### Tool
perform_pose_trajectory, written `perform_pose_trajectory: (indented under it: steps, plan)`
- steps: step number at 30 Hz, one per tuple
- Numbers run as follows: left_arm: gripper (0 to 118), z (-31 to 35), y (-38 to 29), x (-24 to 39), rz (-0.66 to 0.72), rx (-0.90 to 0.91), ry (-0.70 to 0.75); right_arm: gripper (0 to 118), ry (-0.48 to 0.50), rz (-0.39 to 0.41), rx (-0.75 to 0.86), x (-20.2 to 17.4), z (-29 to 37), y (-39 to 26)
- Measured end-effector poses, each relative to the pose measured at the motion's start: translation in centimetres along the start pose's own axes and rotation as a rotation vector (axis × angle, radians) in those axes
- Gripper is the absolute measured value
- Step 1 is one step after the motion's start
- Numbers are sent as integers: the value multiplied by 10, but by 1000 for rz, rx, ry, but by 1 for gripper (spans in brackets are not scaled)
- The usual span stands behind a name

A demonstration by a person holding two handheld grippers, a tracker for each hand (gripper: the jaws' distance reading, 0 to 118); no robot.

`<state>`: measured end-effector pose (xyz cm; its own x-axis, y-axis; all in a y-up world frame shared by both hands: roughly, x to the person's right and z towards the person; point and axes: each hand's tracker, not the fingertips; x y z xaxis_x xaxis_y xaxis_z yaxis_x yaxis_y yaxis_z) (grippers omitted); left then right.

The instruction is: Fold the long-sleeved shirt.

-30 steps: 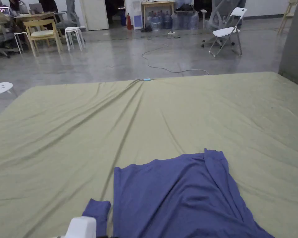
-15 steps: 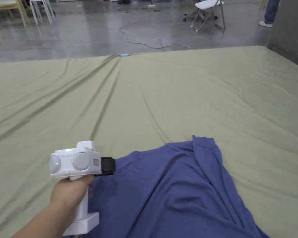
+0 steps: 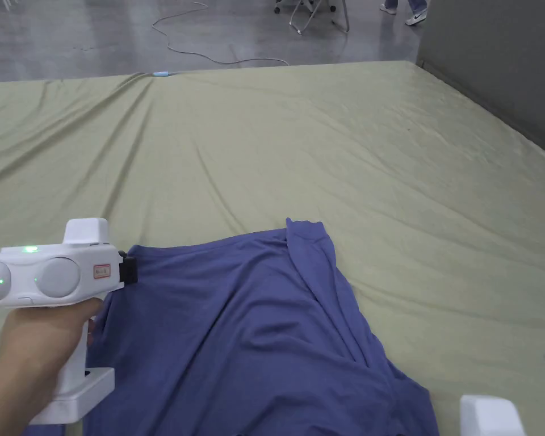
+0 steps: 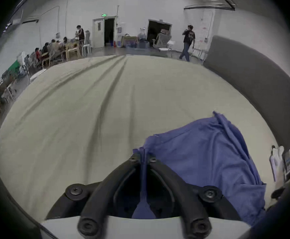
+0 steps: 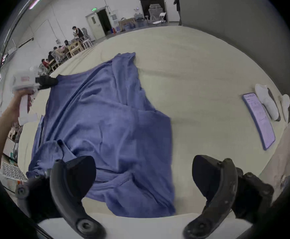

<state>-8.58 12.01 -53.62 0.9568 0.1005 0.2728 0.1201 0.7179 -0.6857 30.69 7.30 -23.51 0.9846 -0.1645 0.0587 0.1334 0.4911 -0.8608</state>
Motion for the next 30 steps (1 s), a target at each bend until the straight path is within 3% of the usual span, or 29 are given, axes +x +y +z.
perform_pose_trajectory:
  steps: [2, 3, 4, 5, 6, 8, 10, 14, 22, 30]
  plan:
    - [3, 18, 1, -1, -10, 15, 0, 114, -77, 28, -87, -24, -17, 7]
    - [3, 26, 1, -1, 3, 11, -11, 106, -93, 38, -132, -26, -26, 7]
    - [3, 35, 4, -3, 20, 12, -22, 80, -89, 42, -184, -26, -33, 7]
    - [3, 45, 5, -4, 58, 12, -42, 75, -147, -2, -183, -29, -32, 7]
    - [3, 56, 5, -5, 96, 18, -62, 70, -137, 11, -114, -28, -22, 8]
    - [3, 82, 6, -6, 132, 41, -94, 9, -108, 51, -67, -29, -2, 11]
    - [3, 112, 4, -3, 124, 46, -94, 9, -40, -33, 23, -35, 27, 6]
    - [3, 181, 2, 0, 180, 109, -174, 9, -41, 11, 276, -47, 97, 1]
    - [3, 342, 3, 3, 345, 415, -284, 9, -64, -19, 716, -74, 226, 31]
    - [3, 412, 56, -24, 369, 600, -187, 9, -91, 85, 909, -86, 305, 142]
